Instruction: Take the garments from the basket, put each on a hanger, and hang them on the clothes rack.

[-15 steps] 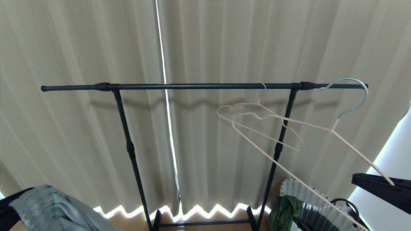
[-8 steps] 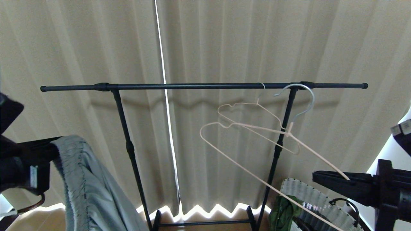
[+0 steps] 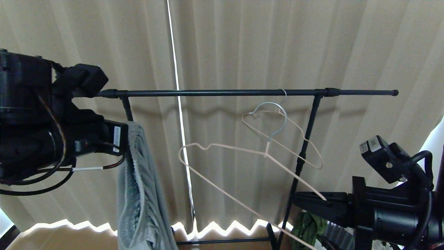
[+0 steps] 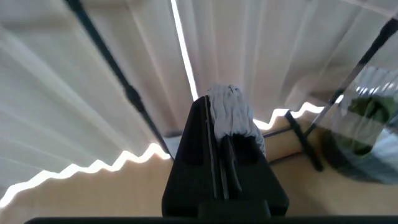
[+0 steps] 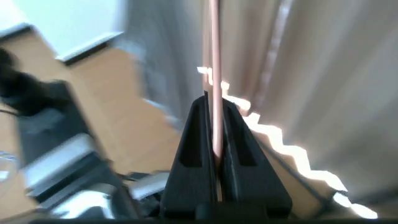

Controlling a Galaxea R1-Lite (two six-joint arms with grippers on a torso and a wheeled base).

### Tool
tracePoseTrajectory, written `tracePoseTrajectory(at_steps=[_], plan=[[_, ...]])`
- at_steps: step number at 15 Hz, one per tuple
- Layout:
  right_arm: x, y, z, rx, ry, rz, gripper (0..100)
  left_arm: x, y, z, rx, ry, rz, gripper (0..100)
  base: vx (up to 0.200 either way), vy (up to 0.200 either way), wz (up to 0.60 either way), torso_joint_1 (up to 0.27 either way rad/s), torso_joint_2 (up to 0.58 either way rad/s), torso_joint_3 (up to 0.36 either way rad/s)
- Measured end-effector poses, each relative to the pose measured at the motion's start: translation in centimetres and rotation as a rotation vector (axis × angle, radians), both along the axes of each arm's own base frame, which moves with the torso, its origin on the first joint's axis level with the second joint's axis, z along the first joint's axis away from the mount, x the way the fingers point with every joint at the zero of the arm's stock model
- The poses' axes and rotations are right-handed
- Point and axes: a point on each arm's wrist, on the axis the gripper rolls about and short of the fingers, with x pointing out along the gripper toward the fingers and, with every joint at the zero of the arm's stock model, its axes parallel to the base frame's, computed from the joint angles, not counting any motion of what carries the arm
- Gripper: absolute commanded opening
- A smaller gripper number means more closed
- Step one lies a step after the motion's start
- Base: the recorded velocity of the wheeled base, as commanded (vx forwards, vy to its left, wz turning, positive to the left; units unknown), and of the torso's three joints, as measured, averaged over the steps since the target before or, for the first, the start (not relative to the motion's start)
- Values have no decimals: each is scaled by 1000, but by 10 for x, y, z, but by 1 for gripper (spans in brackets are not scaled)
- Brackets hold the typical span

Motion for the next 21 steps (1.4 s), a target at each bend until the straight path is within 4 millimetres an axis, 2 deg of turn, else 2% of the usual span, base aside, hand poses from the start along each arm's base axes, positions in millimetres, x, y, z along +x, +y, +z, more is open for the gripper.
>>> tracePoseTrajectory(at_steps=[3, 7, 14, 21], plan=[[-8, 13, 0, 21, 7, 69, 0, 22, -10, -4, 28, 2, 139, 0, 0, 0, 0, 0, 0, 0], [-12, 20, 2, 27, 3, 107, 0, 37, -20, -12, 52, 4, 195, 0, 0, 0, 0, 0, 0, 0], [-1, 32, 4, 74, -54, 113, 0, 39, -27, -18, 65, 23, 176, 0, 0, 0, 0, 0, 0, 0], [22, 52, -8, 47, -20, 102, 0, 37, -27, -19, 112, 3, 269, 0, 0, 0, 0, 0, 0, 0]])
